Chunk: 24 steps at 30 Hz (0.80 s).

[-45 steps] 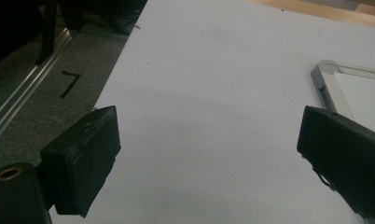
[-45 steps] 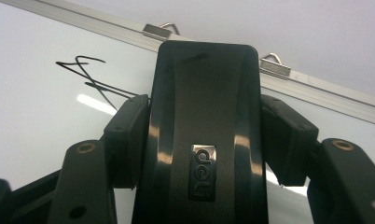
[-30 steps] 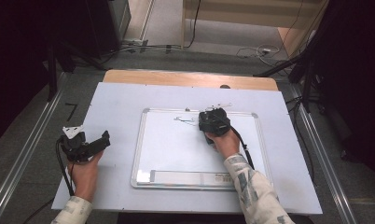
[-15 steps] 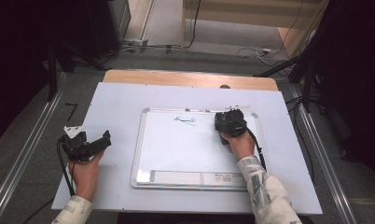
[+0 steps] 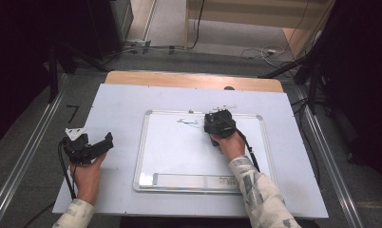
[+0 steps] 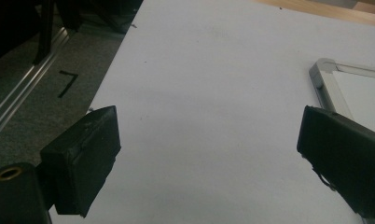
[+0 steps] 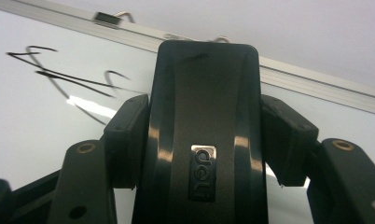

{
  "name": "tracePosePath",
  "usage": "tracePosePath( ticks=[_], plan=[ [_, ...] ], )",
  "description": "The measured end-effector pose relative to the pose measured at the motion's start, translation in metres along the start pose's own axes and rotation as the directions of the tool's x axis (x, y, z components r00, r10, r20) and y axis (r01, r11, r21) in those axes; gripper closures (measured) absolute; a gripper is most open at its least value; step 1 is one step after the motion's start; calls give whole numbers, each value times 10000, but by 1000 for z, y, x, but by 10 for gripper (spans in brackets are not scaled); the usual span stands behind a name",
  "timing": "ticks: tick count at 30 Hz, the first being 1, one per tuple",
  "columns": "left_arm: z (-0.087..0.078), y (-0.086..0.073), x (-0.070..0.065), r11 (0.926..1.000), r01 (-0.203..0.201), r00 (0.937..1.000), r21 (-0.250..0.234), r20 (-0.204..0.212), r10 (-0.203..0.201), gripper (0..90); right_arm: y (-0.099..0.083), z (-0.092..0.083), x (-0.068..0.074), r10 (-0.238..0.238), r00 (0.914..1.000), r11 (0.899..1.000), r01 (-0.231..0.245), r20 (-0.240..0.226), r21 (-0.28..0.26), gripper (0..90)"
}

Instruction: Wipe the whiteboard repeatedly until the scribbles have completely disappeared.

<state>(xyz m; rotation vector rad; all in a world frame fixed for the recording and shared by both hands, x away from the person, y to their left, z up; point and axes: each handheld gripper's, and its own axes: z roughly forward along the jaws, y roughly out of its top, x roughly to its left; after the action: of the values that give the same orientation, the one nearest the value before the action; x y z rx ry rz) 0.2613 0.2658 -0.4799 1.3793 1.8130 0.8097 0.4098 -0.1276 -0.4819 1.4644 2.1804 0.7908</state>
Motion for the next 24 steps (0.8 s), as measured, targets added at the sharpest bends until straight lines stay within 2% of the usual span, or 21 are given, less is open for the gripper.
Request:
tracePosePath(
  ticks=[5, 8, 12, 21, 24],
  plan=[
    [0, 0, 1, 10000, 24, 10000, -41, 19, -24, 64, 4, 4, 21, -359, 9990, 9993, 360, -248, 30, 365],
    [0, 0, 1, 10000, 45, 10000, -29, -10, -45, 64, 5, 4, 23, -406, 9987, 9992, 407, -320, 35, 365],
    [-1, 0, 1, 10000, 22, 10000, -24, -27, -22, 64, 2, 1, 11, -289, 9993, 9995, 292, -254, 103, 365],
    [-1, -1, 1, 10000, 4, 10000, -24, -45, -4, 65, -9, -9, -32, 367, 9990, 9992, -370, 236, 141, 365],
    [-1, 0, 1, 10000, 11, 10000, -20, -60, -11, 64, -10, -11, -38, 477, 9984, 9986, -483, 287, 193, 365]
  ],
)
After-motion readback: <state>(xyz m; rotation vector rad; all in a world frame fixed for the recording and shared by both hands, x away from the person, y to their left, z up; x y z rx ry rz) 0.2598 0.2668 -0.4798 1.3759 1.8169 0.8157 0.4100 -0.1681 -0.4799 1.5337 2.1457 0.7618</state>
